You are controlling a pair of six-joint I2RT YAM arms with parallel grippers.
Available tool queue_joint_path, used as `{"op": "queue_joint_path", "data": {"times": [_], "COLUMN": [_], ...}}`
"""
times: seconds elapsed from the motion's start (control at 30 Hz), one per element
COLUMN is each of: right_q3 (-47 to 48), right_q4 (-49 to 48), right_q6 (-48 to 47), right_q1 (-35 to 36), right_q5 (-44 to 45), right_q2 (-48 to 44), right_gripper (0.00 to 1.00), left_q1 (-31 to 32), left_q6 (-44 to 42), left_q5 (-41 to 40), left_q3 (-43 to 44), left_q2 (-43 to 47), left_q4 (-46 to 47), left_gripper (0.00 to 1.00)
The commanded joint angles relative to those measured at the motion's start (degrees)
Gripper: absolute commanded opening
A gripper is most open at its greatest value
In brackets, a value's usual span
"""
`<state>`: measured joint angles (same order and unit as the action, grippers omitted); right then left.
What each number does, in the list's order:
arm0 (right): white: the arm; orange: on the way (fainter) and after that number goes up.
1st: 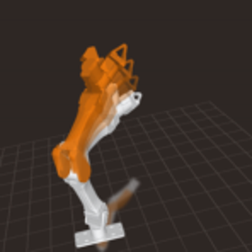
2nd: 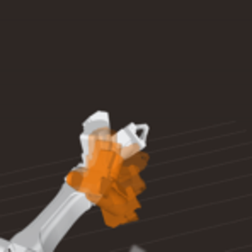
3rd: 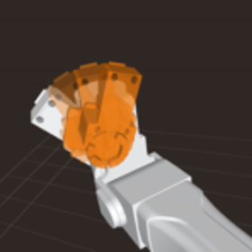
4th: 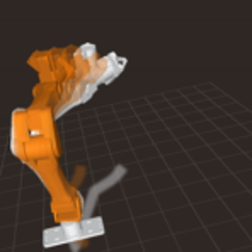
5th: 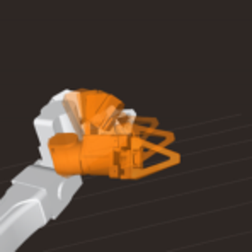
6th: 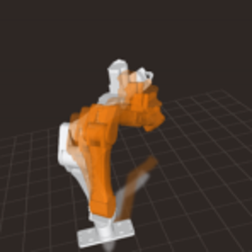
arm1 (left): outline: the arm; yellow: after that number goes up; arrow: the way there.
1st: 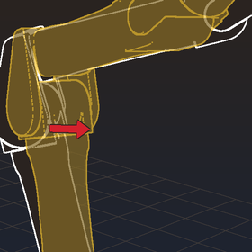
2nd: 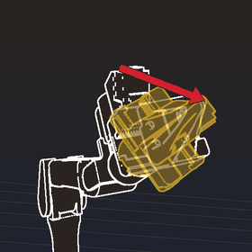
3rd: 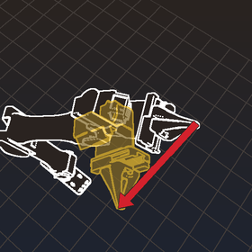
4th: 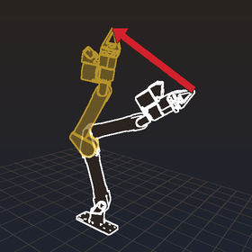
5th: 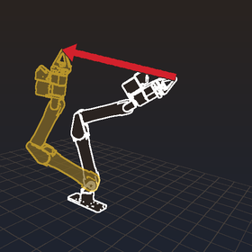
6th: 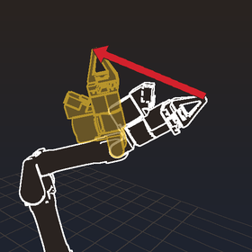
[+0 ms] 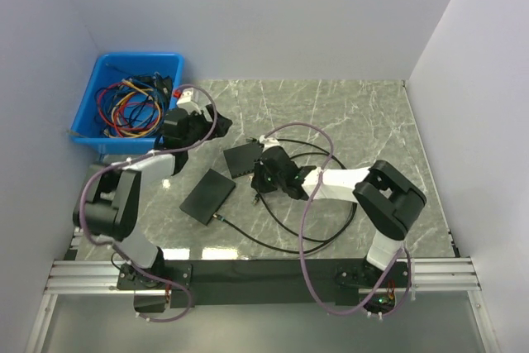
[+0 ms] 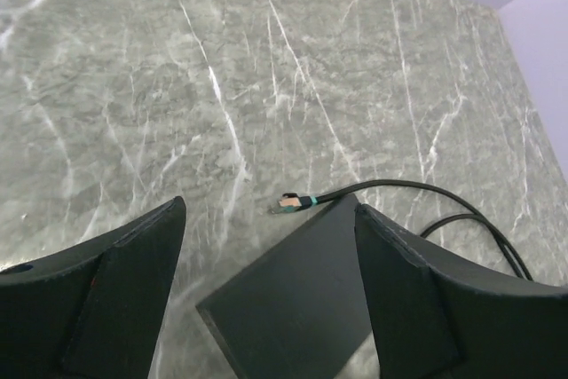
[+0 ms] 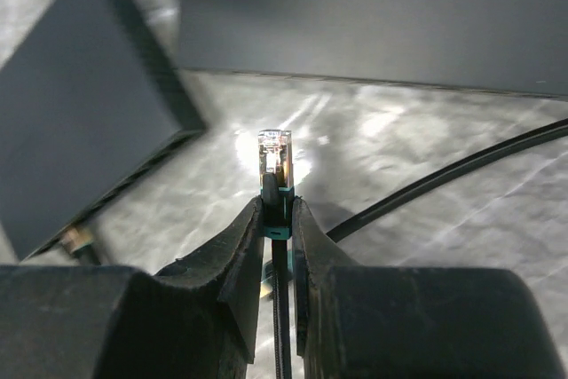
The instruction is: Insert the plug into the switch port
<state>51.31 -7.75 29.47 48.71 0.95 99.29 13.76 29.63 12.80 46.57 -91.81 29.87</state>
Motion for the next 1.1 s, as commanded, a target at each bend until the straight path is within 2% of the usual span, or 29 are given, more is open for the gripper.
{"op": "queue_joint_path", "data": {"times": [0.0,0.17,0.4,0.67,1.07], "right_q3": [0.8,0.4,1.8,3.8,14.3], "right_q4": [-3.8,-4.3,-3.5,-2.7,1.6], "right_q6": [1.8,2.0,2.3,2.5,-0.9], "right_q1": [-2.4,-5.0,-7.1,-9.1,-9.2], "right_q5": [-1.9,-2.0,-1.4,-1.2,1.8], "right_q2": [1.0,1.9,4.3,7.1,10.9], "right_gripper": [0.00,0.00,0.00,0.00,0.00], "left_q1": [-1.0,-1.5,-1.5,-1.5,-1.5], "left_q6": [0.5,2.6,3.9,5.7,7.3], "left_q5": [5.2,9.1,13.1,16.1,16.9], "left_q3": [2.7,3.5,5.6,4.3,0.5], "left_q2": [-4.8,-11.1,-16.7,-18.1,-15.7], "left_q4": [6.7,11.9,12.9,15.0,15.3], "left_gripper": [0.81,0.80,0.79,0.78,0.76]}}
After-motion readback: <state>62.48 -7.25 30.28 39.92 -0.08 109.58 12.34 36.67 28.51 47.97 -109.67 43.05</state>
